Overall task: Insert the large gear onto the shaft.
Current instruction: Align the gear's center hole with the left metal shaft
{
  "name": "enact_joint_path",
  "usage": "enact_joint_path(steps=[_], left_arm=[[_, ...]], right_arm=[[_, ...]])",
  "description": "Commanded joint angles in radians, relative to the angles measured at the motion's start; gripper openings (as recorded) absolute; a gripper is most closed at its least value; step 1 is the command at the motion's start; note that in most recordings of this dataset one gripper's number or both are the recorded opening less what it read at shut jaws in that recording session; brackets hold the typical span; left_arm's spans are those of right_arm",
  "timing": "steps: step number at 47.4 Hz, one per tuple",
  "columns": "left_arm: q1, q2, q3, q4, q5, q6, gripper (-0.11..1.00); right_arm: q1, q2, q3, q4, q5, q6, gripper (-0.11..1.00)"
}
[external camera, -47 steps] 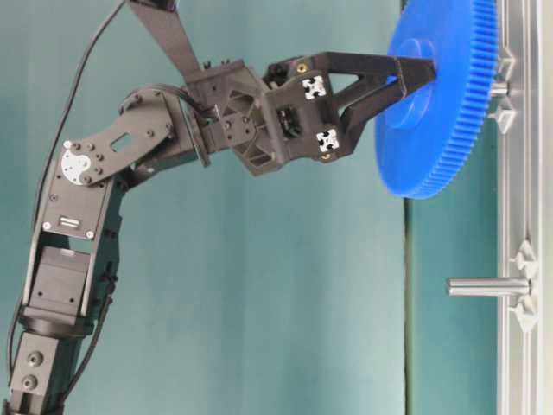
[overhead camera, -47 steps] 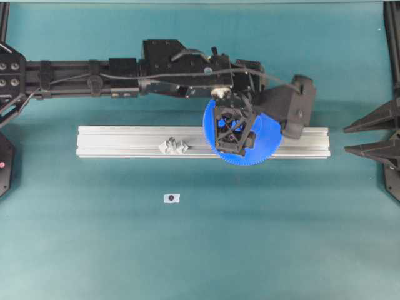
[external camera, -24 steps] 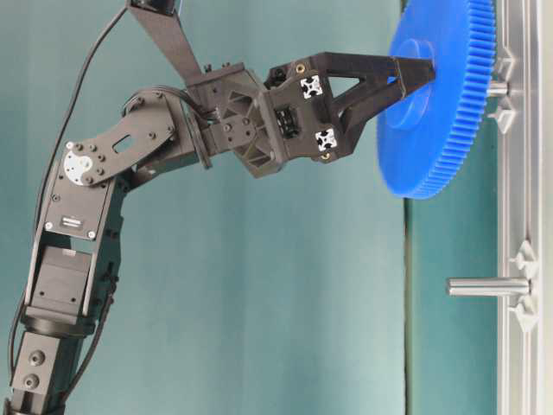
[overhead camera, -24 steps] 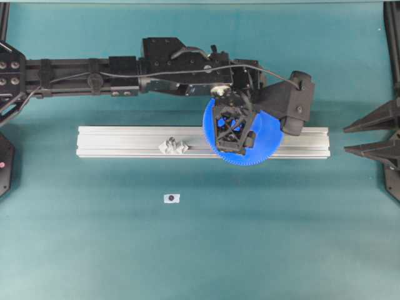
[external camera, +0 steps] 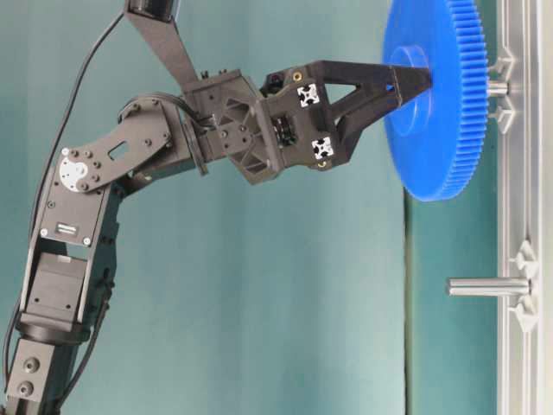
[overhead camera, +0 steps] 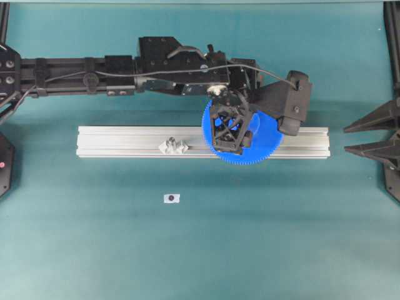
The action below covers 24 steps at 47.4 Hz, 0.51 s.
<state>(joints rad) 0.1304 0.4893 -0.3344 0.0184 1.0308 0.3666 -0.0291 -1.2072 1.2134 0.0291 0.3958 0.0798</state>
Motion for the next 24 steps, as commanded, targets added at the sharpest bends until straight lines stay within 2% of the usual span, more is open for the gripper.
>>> enact_joint_path(steps=[1,24], left_arm=[[-0.002,-0.057,-0.017,0.003,-0.012,-0.002,0.83],[-0.012,-0.009,-0.08,0.003,-0.015,-0.002,0.88]], right_arm=[[-0.002,0.008,-0.015,-0.002,-0.005,0.008,0.5],[-0.002,0.008,-0.018,0.0,-0.005,0.008,0.5]])
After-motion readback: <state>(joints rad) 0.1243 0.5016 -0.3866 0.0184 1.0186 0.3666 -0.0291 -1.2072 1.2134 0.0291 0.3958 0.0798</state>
